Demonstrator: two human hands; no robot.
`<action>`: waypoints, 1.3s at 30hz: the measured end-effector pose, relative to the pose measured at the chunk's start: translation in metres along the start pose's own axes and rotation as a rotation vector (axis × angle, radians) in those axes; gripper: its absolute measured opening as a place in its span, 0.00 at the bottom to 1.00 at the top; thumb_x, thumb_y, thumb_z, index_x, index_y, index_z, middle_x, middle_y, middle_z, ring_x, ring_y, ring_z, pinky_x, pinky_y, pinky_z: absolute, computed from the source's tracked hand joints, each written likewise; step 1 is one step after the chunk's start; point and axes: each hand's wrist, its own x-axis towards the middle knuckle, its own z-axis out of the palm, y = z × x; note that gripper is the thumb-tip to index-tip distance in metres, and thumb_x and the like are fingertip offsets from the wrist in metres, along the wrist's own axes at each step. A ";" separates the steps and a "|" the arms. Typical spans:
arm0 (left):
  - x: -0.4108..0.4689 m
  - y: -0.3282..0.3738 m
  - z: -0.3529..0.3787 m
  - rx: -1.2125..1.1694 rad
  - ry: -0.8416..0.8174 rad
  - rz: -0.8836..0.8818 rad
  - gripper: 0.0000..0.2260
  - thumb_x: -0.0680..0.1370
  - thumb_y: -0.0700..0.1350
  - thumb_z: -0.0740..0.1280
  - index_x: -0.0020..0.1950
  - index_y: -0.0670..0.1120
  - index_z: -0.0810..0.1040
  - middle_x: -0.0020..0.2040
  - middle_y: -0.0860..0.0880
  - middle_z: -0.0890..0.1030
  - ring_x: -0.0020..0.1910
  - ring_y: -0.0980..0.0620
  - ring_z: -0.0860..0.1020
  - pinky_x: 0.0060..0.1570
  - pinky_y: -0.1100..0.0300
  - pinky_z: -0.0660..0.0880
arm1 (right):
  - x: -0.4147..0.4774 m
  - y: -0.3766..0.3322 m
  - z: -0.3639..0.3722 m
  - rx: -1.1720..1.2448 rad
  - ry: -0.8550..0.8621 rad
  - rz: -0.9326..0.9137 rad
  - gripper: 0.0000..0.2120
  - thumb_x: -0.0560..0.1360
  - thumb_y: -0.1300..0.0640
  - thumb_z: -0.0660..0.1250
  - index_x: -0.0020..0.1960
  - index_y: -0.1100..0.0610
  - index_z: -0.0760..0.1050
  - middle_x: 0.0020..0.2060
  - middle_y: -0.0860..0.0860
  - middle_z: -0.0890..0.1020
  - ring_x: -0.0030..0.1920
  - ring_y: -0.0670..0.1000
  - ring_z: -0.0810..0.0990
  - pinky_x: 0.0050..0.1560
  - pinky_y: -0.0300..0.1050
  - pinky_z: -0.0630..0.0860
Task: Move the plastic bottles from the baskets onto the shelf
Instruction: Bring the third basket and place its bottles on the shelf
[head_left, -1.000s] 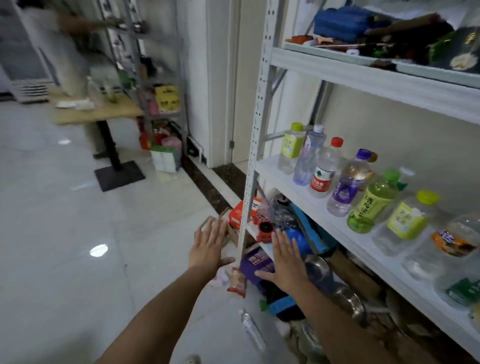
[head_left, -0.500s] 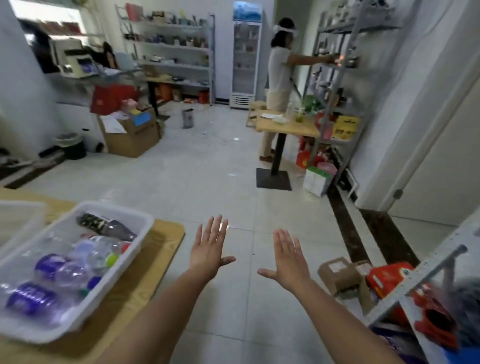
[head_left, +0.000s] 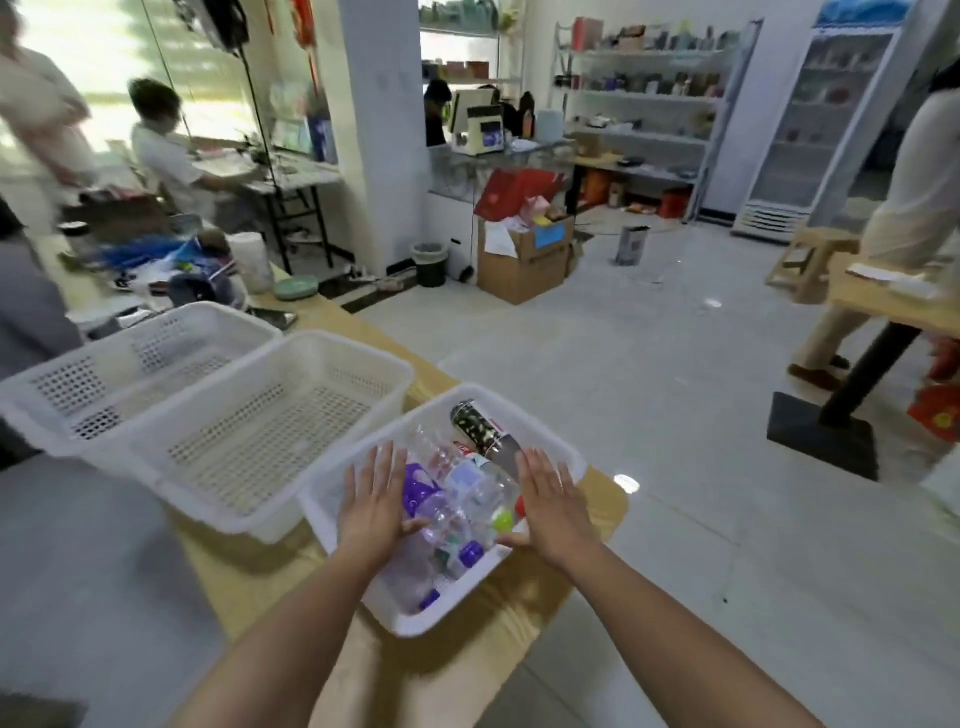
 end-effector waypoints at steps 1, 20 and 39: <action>0.001 -0.007 0.003 -0.013 -0.016 -0.018 0.48 0.74 0.69 0.57 0.72 0.46 0.27 0.72 0.47 0.27 0.76 0.45 0.34 0.69 0.47 0.27 | 0.007 -0.002 0.001 -0.002 -0.017 -0.017 0.56 0.70 0.31 0.63 0.76 0.62 0.34 0.76 0.55 0.36 0.76 0.54 0.36 0.71 0.50 0.30; 0.095 -0.006 0.019 0.107 -0.230 -0.010 0.41 0.76 0.39 0.67 0.79 0.50 0.42 0.79 0.48 0.42 0.78 0.46 0.43 0.74 0.52 0.39 | 0.208 0.023 0.008 -0.223 0.041 -0.648 0.53 0.55 0.47 0.81 0.74 0.54 0.58 0.70 0.53 0.70 0.69 0.53 0.71 0.74 0.54 0.56; 0.070 -0.025 -0.006 0.365 0.011 0.106 0.32 0.58 0.43 0.79 0.58 0.47 0.69 0.60 0.47 0.76 0.54 0.49 0.78 0.60 0.54 0.72 | 0.284 -0.037 0.017 -0.419 -0.098 -1.271 0.34 0.67 0.59 0.73 0.69 0.46 0.62 0.68 0.51 0.60 0.68 0.54 0.61 0.66 0.48 0.61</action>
